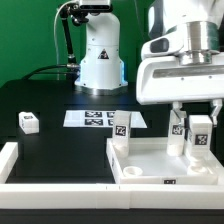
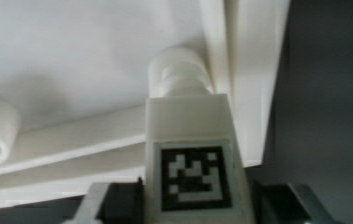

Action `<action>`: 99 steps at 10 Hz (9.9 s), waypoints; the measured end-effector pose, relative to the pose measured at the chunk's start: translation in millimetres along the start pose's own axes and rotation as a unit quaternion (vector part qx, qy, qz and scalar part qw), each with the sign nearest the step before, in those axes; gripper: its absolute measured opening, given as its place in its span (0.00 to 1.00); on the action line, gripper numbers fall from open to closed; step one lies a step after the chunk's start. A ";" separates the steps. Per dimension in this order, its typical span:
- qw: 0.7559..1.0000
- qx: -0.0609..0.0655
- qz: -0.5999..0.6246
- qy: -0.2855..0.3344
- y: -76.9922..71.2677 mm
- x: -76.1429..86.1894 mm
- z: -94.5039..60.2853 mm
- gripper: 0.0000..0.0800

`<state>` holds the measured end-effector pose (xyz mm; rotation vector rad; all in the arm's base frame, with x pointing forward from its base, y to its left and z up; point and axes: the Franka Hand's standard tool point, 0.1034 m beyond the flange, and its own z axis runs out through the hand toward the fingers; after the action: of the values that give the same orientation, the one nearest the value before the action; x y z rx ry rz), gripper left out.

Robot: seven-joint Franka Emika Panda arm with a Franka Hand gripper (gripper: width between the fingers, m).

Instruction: Assemble square table

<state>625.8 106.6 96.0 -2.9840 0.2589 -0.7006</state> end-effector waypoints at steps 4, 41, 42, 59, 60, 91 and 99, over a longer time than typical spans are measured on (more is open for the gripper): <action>1.000 -0.005 -0.002 0.007 9.7 7.1 2.6 0.36; 0.998 -0.016 -0.035 0.046 -3.6 9.8 28.0 0.81; 0.998 -0.016 -0.035 0.046 -3.6 9.8 28.0 0.81; 0.978 -0.036 0.058 -0.198 -6.2 35.9 33.8 0.43; 0.978 -0.038 0.058 -0.197 -4.0 36.7 33.8 0.43; 0.970 -0.048 0.160 -0.179 5.3 48.5 38.9 0.67; 0.857 -0.107 0.480 -0.153 8.6 45.3 39.8 0.37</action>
Offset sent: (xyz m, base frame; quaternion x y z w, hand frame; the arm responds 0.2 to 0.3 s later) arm 0.0111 -0.0176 -0.0070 -0.0129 0.0021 -0.0120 0.9998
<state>682.3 91.1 79.3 -2.5306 1.6987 -0.0672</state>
